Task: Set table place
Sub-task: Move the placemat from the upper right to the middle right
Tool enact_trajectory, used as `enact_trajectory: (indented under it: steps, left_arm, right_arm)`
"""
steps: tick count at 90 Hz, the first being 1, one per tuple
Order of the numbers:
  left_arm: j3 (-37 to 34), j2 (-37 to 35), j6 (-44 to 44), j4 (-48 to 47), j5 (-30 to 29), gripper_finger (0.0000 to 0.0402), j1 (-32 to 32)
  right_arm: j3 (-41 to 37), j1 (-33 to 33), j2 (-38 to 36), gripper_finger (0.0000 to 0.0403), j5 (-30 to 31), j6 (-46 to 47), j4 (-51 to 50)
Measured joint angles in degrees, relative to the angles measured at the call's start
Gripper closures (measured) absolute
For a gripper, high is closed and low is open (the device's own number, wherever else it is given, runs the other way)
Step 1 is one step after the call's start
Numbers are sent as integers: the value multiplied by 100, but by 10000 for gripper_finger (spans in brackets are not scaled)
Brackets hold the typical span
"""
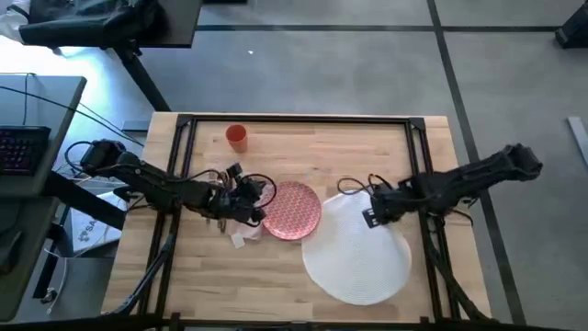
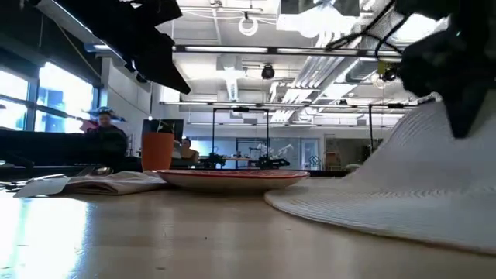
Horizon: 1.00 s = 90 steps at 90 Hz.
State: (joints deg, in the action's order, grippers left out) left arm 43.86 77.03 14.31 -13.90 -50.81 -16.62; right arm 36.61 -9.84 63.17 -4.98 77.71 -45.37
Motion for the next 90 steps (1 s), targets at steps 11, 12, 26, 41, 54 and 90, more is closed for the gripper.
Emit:
enact_trajectory:
  steps: [11, 12, 26, 41, 54, 90]
  left_arm:
    - [0, 0, 2, -6, -21, 402, 0]
    - [0, 0, 2, -6, -29, 402, 0]
    - [0, 0, 4, -10, -81, 402, 2]
    - [0, 0, 4, -10, -87, 402, 11]
    - [2, 2, 5, -8, -134, 402, 11]
    - [4, 2, 59, -3, -133, 402, 9]
  right_arm:
    - [-314, 555, 30, 403, 3, -548, 569]
    - [-332, 601, 29, 403, 8, -593, 609]
    - [-496, 1231, 30, 403, 13, -1306, 1258]
    - [-535, 1750, 229, 403, -11, -2008, 1650]
    - [-535, 2103, 717, 403, -115, -2586, 2020]
    - [161, 2546, 2348, 403, -475, -4040, 2999]
